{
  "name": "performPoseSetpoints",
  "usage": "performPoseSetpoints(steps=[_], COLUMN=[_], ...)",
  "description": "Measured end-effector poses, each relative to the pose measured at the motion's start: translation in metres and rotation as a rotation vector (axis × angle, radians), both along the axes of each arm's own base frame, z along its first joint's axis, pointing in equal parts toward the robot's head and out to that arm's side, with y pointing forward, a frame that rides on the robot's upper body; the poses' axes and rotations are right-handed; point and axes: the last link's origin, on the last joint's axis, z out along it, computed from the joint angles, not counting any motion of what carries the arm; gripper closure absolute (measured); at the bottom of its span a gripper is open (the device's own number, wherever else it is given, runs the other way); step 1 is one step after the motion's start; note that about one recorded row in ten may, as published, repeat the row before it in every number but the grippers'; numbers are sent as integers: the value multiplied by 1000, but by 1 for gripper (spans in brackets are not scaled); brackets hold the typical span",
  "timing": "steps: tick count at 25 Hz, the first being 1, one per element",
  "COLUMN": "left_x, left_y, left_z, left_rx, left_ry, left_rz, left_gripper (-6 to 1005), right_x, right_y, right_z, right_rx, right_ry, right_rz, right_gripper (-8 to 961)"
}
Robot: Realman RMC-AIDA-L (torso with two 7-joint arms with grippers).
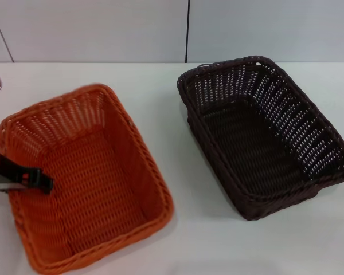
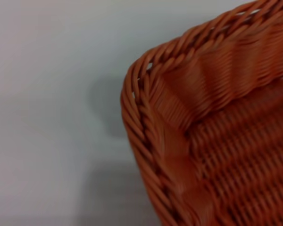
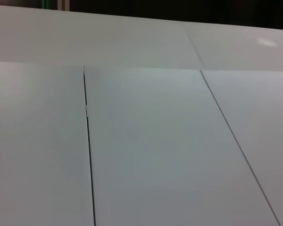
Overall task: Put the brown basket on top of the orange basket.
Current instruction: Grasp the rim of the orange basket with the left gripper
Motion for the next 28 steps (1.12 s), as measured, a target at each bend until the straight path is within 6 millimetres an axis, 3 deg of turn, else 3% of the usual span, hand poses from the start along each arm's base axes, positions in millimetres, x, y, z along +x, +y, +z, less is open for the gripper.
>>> performPoseSetpoints(steps=[8, 11, 17, 28], left_x=[14, 14, 14, 28], left_y=[-1, 0, -1, 4], left_z=[4, 4, 5, 9], left_rx=[12, 7, -6, -115], left_ry=[0, 0, -2, 61], left_rz=[-61, -64, -80, -278], left_gripper=[305, 503, 717, 774], right_x=[-2, -2, -2, -2], right_y=[0, 0, -2, -2], right_z=[-1, -1, -1, -1], right_rx=[-7, -6, -1, -1], right_ry=[-6, -8, -11, -12], right_rz=[11, 13, 16, 16], right_gripper=[120, 120, 120, 120])
